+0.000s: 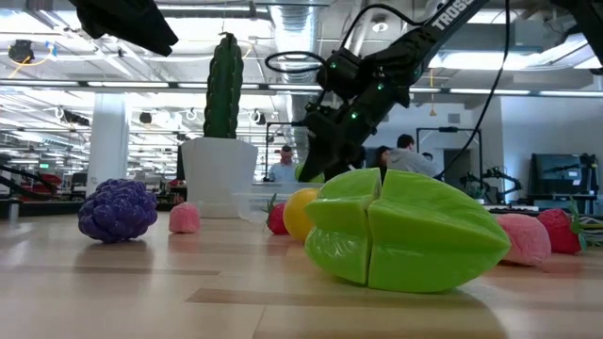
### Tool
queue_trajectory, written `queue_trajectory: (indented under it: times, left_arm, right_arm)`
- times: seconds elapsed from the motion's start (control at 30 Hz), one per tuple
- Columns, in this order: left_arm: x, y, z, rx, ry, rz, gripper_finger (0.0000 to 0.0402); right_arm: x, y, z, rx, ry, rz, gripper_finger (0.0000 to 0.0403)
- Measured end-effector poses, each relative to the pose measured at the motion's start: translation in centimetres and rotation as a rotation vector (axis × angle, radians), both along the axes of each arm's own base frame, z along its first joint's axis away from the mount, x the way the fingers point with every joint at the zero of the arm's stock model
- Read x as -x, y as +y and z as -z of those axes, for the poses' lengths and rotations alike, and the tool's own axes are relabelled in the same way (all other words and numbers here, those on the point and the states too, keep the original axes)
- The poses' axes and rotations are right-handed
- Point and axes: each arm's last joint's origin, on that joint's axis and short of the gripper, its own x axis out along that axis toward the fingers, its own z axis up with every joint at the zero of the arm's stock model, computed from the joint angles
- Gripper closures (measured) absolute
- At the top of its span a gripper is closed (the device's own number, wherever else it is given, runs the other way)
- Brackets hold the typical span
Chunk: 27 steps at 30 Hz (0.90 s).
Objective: Pick and placing Produce into tupperware
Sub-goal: Put the cabbage into the transparent bin
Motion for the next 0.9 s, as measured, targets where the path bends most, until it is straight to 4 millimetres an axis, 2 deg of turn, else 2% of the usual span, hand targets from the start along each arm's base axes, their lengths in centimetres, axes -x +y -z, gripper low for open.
queue_trajectory:
  times: [0.23,0.9]
  left_arm:
    - [0.00,0.00,0.00,-0.001,-0.001,-0.001,0.0242]
    - [0.00,0.01,-0.01,-0.002,-0.002,-0.002,0.0242]
  right_arm:
    - [-0.21,-0.17,0.52,-0.020,-0.009,0.029,0.0127]
    - [-0.20,-0.57,0.33,-0.015,-0.025,0.027,0.0127]
